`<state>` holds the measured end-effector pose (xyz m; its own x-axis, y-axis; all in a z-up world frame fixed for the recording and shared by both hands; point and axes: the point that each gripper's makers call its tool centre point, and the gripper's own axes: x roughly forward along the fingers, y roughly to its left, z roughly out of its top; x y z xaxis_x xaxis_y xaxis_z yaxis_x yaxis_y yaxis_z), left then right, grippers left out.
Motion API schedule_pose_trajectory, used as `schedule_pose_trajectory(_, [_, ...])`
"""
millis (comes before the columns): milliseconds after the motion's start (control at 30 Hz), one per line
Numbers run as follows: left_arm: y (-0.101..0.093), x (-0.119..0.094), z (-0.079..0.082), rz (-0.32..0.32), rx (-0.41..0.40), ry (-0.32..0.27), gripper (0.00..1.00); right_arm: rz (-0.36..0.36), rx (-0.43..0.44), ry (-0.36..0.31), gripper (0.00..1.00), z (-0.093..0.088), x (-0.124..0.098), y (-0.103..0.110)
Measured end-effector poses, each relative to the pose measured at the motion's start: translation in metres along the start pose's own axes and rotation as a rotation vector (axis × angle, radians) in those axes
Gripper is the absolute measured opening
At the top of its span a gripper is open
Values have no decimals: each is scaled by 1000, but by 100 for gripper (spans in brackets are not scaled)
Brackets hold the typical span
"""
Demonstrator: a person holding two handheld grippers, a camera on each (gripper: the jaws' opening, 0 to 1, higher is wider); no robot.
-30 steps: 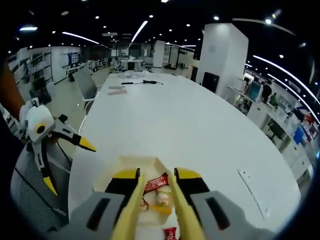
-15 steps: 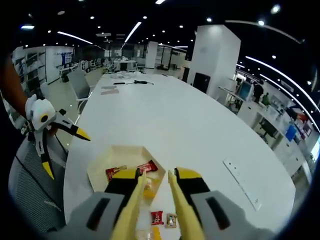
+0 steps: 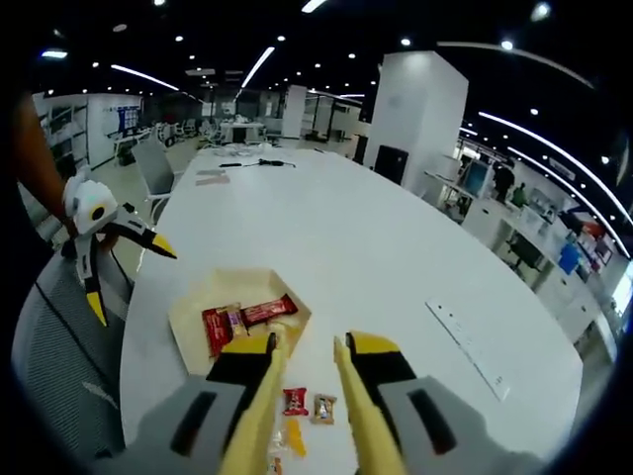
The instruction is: Place the target food into the container with the food tongs after gripping and lifting it, then release it inside without dropping or visibly crushing the food.
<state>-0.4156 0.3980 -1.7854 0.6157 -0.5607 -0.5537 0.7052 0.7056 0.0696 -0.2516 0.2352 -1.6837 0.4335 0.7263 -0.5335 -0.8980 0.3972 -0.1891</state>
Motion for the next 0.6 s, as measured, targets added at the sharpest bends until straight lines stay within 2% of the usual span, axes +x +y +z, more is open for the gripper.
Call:
schedule_pose_trajectory(367, [1,-1,2,4,-7,-8,97,4,19,-9,28,-17,-3,-1])
schedule_pose_trajectory(600, [0,0,1,1,-13,-2,97,0,36,-25,28,-25,6,-3])
